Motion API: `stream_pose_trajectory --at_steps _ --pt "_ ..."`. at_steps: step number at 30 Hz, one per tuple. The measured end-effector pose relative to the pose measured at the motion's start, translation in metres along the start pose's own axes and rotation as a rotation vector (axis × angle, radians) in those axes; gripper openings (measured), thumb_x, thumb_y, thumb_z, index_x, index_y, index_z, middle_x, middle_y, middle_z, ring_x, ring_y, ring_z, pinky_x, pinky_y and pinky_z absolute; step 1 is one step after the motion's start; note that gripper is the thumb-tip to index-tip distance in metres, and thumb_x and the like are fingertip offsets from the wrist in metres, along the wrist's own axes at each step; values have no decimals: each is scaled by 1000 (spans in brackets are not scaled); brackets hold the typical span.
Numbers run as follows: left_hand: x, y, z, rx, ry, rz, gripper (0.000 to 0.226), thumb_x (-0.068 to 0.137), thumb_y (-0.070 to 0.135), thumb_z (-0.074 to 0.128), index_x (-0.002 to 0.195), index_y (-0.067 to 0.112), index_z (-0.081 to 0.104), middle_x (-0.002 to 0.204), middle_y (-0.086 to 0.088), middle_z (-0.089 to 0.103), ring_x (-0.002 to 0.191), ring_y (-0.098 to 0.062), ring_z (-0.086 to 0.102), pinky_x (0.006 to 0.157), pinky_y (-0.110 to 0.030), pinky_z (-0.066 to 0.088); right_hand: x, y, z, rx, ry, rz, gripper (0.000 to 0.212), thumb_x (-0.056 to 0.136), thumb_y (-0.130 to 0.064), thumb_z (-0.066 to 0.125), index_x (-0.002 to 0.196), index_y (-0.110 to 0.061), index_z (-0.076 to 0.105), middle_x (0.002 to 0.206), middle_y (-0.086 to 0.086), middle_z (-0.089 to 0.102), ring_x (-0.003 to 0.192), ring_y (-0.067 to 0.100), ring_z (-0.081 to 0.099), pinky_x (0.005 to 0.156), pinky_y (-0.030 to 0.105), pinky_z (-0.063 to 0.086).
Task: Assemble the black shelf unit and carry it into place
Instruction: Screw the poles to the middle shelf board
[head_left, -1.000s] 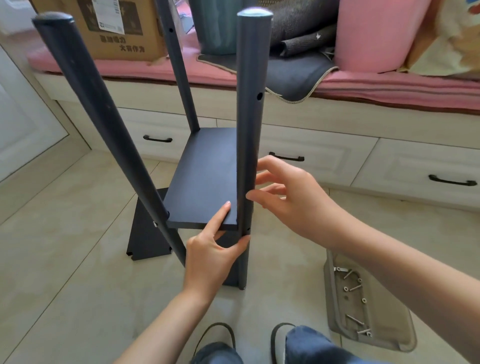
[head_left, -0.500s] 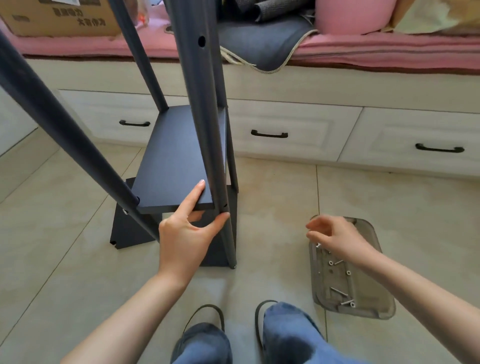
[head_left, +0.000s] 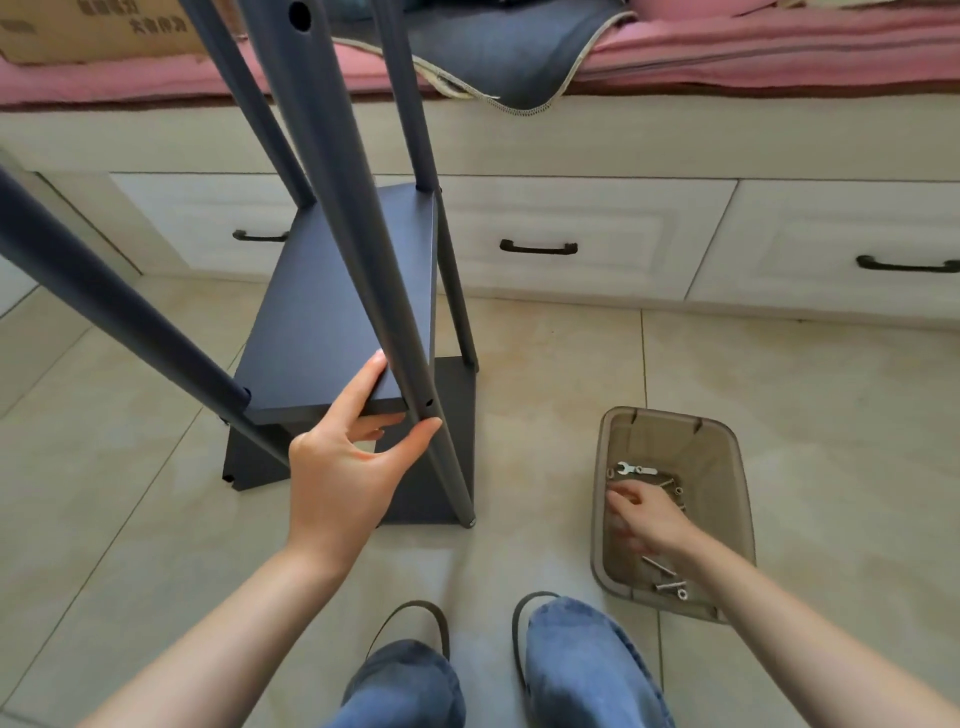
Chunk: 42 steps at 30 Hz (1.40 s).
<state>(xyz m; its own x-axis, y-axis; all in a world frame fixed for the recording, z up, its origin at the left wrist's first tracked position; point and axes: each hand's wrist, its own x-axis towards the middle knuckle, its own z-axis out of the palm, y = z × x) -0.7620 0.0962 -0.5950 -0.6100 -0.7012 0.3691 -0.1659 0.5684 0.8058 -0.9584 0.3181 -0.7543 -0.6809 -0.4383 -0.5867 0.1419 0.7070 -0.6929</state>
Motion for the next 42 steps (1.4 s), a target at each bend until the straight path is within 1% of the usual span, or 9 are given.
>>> stream_pose_trajectory --at_steps 5,9,12,22,25,31,35,38,42 --pt "0 -2 0 -16 -6 4 75 73 45 77 141 26 55 99 17 75 90 3 71 76 -8 52 10 -19 24 -81 -65 -69 32 98 -18 56 129 -14 60 118 11 67 91 25 70 73 31 53" --pt "0 -2 1 -30 4 -8 73 72 49 77 139 34 54 95 18 75 90 2 72 74 -7 51 20 -26 40 -145 -107 -113 32 97 -11 58 128 -15 63 124 10 65 104 22 64 84 29 51" --pt "0 -2 1 -24 8 -6 73 72 51 76 139 36 53 95 15 75 90 1 72 75 -8 51 30 -26 48 -254 12 -77 28 95 -10 58 122 -10 67 125 12 66 119 26 60 100 33 46" --pt "0 -9 1 -42 3 -1 74 74 47 79 142 28 55 100 11 77 89 -6 74 73 -11 54 47 -11 68 -512 152 -4 37 98 -1 34 133 -2 48 131 24 50 119 39 53 98 40 43" --pt "0 -11 2 -67 -1 -11 74 75 47 79 142 30 55 93 14 77 86 -6 74 75 -13 56 49 -11 68 -560 154 -4 33 97 -3 40 128 -1 53 131 22 50 118 39 54 99 41 45" --pt "0 -10 1 -77 -20 -50 75 74 47 78 143 27 55 86 18 76 81 -4 74 83 -19 58 29 -35 54 -244 257 -109 8 97 -17 56 95 -9 58 98 14 67 87 29 63 69 33 47" --pt "1 -6 -1 -19 -37 -63 73 74 44 80 141 32 54 84 13 77 81 -3 74 89 -33 60 -12 -64 39 77 323 -174 2 93 -15 61 91 -14 61 84 5 69 77 18 67 70 36 56" --pt "2 -3 -4 73 -43 -71 73 76 42 81 143 33 54 81 9 76 79 -5 73 88 -38 59 -58 -103 33 379 250 -281 5 93 -13 63 89 -14 66 78 5 73 69 12 66 62 24 51" --pt "3 3 -11 249 -85 -62 72 82 51 75 147 39 47 77 8 74 78 -16 71 78 -42 59 -123 -155 35 417 90 -521 8 94 -17 64 91 -12 68 71 1 71 58 3 61 53 15 47"
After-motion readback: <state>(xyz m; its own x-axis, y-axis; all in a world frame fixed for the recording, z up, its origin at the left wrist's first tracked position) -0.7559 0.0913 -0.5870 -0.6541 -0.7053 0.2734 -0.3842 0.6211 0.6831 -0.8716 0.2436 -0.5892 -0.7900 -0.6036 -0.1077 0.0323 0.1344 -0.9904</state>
